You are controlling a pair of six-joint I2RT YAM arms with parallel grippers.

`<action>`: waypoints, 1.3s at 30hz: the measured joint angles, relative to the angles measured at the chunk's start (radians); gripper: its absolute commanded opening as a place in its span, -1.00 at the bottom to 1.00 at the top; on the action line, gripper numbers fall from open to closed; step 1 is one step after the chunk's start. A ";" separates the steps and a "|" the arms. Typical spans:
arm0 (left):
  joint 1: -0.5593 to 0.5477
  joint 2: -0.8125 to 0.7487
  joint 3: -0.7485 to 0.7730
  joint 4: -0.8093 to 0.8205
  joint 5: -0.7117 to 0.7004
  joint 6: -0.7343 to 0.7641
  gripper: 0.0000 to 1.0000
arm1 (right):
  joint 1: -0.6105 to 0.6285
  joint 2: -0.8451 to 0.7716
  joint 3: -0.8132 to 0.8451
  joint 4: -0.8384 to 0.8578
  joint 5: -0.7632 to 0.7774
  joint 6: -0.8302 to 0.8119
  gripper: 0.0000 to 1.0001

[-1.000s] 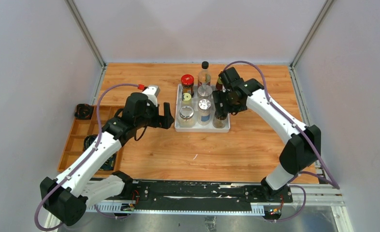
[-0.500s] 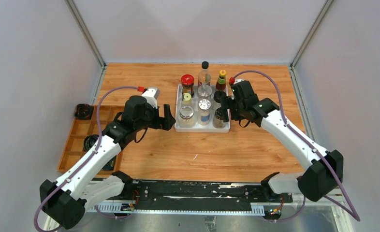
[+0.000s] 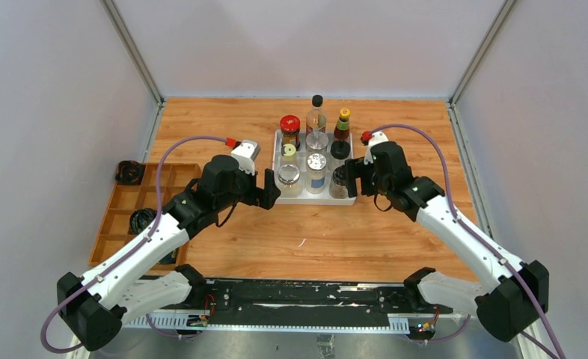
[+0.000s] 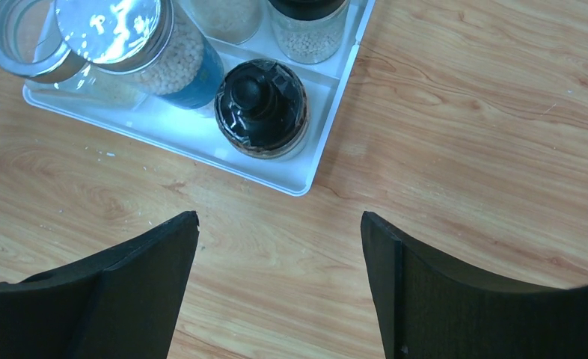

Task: Organize the condiment bottles
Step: Reset both arms

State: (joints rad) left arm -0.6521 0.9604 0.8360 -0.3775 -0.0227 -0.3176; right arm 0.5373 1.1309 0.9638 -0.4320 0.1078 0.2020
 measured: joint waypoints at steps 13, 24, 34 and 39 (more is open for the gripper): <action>-0.001 -0.011 -0.015 0.065 0.010 0.004 1.00 | -0.018 -0.130 -0.112 0.129 -0.181 -0.049 0.71; -0.001 -0.011 -0.018 0.158 0.214 0.003 1.00 | -0.130 -0.179 -0.148 0.156 -0.365 -0.040 0.71; -0.001 -0.081 0.040 -0.027 0.119 0.031 1.00 | -0.174 -0.348 -0.150 0.059 -0.331 -0.020 0.71; -0.001 -0.144 0.171 -0.100 0.080 0.046 1.00 | -0.174 -0.409 0.002 -0.052 -0.298 -0.023 0.71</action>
State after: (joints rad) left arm -0.6533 0.8165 1.0073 -0.4770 0.0570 -0.2714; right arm 0.3637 0.7219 0.9653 -0.4843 -0.1898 0.1795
